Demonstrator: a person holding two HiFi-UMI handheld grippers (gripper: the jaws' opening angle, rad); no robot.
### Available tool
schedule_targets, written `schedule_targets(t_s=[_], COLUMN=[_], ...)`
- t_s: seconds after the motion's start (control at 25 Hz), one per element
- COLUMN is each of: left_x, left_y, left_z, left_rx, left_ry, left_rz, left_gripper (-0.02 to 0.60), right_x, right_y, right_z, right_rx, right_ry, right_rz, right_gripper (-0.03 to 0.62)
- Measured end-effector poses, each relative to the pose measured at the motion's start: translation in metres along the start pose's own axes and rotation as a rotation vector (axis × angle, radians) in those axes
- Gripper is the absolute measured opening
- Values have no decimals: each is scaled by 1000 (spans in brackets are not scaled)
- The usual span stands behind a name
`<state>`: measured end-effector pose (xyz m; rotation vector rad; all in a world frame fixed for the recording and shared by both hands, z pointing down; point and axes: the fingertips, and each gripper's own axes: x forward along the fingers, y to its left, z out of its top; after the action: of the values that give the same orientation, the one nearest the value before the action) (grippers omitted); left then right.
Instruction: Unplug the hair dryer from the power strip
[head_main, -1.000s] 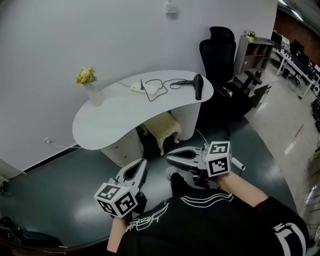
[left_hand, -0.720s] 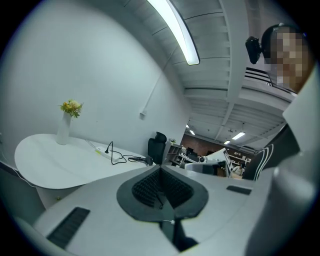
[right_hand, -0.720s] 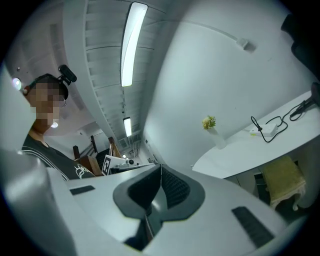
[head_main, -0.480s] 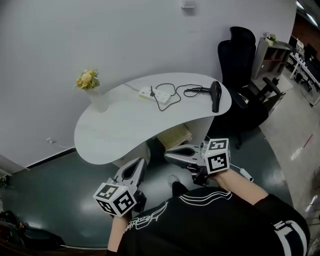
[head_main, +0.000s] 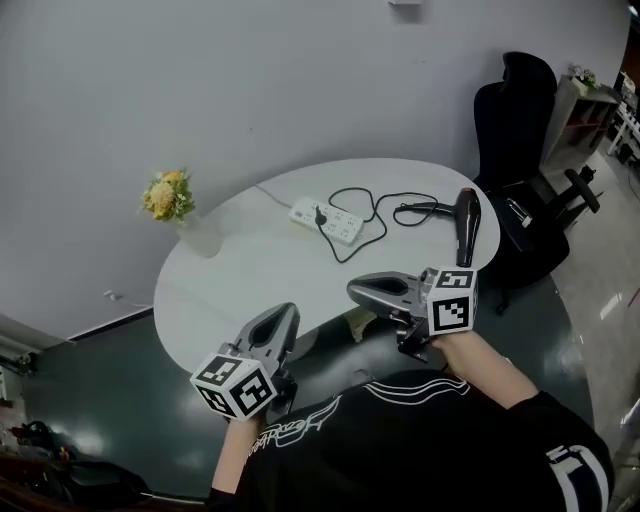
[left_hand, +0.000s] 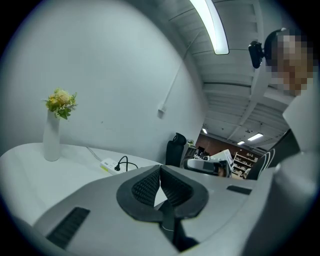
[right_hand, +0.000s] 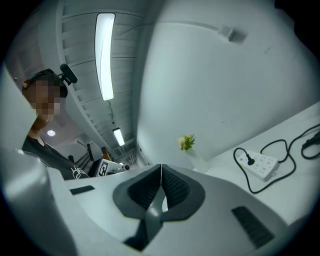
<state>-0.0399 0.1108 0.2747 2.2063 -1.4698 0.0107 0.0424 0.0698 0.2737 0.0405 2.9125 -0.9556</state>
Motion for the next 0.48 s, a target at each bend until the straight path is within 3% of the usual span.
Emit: schedule_targets(t_s=[0.2, 0.48], left_x=[39, 58], left_y=[23, 52], left_z=[17, 21], left_rx=[71, 126], left_ry=[18, 38], left_rz=[-11, -12], left_gripper=[4, 5], right_x=[5, 22], right_y=[-43, -68], right_z=[23, 32], right_rx=[-4, -18], right_ry=[-10, 13], right_rz=[-29, -54], right_gripper=[-3, -3])
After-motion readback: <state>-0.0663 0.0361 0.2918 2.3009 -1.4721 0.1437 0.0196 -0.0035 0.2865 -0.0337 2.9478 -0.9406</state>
